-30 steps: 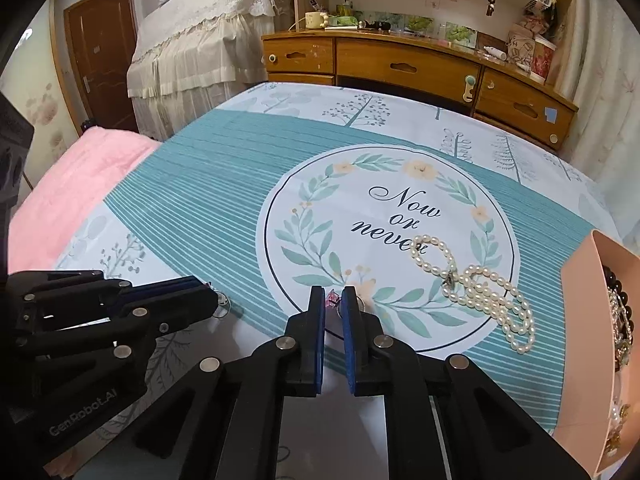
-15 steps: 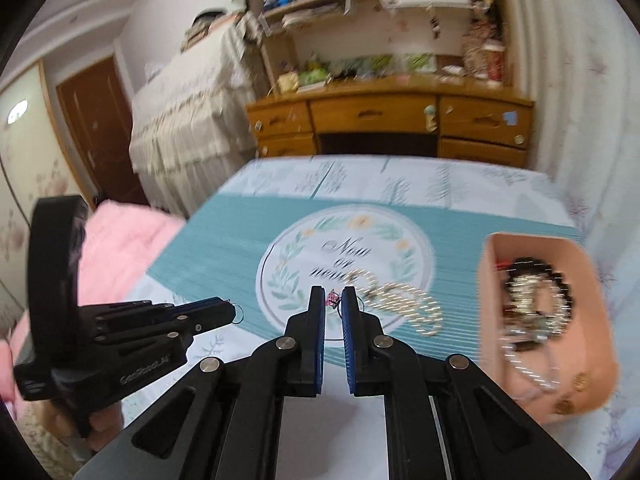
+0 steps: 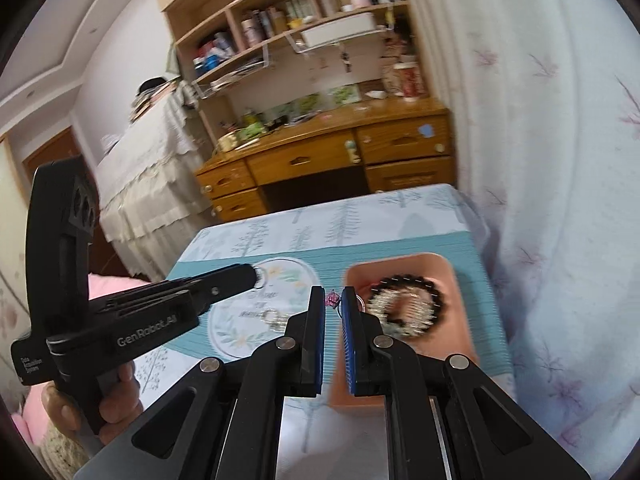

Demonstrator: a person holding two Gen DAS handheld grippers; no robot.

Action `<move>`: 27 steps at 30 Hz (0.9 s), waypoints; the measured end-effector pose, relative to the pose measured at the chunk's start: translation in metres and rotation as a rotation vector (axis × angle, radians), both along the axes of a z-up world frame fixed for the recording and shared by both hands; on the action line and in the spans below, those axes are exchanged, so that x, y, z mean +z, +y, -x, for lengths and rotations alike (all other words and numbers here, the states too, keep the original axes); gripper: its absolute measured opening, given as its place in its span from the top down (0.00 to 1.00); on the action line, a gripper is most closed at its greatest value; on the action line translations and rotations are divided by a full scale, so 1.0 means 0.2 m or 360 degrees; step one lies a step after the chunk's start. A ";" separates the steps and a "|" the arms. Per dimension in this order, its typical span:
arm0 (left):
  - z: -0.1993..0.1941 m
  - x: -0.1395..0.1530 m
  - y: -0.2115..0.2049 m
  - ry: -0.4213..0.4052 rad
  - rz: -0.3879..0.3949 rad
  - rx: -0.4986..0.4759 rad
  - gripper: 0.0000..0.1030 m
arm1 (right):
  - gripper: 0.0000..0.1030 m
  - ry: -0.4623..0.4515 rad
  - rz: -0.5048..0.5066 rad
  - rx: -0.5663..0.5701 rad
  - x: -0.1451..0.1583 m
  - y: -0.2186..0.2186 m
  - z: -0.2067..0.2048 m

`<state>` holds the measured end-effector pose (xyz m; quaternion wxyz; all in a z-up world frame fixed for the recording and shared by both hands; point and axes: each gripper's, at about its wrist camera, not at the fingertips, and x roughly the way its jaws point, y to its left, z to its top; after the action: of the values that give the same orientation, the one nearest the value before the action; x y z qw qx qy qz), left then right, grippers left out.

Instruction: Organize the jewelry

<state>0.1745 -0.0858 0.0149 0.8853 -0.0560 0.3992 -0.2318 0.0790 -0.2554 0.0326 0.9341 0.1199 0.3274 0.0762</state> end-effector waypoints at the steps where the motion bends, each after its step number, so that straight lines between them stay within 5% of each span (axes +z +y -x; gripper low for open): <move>1: -0.02 -0.02 -0.05 0.0023 0.0002 -0.0021 0.94 | 0.92 0.0021 -0.0006 -0.0023 -0.01 -0.05 0.00; 15: -0.27 -0.47 -0.46 0.0362 -0.0027 -0.0138 0.94 | 0.92 0.0342 -0.0123 -0.0137 -0.43 -0.36 -0.07; 27: -0.34 -0.63 -0.59 0.0465 -0.0051 -0.0196 0.94 | 0.91 0.0330 -0.0124 -0.0168 -0.53 -0.40 -0.05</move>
<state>0.2421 -0.2034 -0.1114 0.8027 -0.0503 0.5301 -0.2685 0.0881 -0.3350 -0.0734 0.8926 0.1805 0.4124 0.0268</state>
